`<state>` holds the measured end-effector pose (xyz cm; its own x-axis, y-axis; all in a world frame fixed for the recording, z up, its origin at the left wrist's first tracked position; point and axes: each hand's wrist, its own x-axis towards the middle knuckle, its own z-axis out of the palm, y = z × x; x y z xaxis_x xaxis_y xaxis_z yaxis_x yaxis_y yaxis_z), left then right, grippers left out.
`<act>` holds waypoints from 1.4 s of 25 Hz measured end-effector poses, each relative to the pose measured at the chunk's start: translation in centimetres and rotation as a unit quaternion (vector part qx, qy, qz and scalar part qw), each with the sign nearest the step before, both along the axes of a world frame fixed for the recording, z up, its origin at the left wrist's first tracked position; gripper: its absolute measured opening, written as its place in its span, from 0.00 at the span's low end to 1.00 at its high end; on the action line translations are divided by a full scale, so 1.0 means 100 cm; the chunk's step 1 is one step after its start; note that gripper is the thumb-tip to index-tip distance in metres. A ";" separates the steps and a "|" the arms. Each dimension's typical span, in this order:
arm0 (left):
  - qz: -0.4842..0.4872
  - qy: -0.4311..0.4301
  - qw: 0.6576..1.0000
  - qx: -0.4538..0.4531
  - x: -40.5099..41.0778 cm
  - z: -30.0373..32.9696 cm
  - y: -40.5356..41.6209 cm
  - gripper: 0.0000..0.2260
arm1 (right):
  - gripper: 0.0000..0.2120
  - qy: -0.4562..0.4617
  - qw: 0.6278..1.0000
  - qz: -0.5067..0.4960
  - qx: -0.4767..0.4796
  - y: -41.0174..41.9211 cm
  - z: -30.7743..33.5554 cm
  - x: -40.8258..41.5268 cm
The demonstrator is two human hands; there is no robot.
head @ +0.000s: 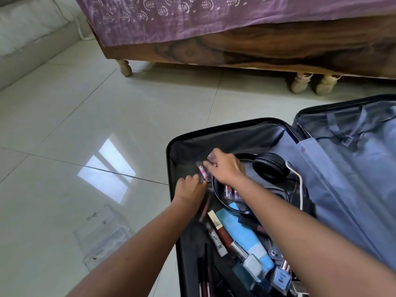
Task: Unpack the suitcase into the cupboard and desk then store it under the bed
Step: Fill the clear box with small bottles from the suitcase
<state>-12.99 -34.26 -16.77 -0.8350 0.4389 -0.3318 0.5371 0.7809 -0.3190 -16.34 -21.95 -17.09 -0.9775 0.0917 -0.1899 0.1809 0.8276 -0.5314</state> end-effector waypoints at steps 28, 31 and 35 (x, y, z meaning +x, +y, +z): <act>0.544 0.049 0.444 0.710 0.154 0.025 -0.255 0.07 | 0.15 -0.045 0.934 0.289 -0.207 -0.188 0.055 0.082; 0.520 0.082 0.471 0.708 0.150 0.026 -0.264 0.07 | 0.19 -0.060 0.928 0.318 -0.184 -0.209 0.048 0.091; 0.524 0.096 0.514 0.672 0.153 0.022 -0.273 0.06 | 0.05 -0.027 0.931 0.333 -0.144 -0.231 0.043 0.093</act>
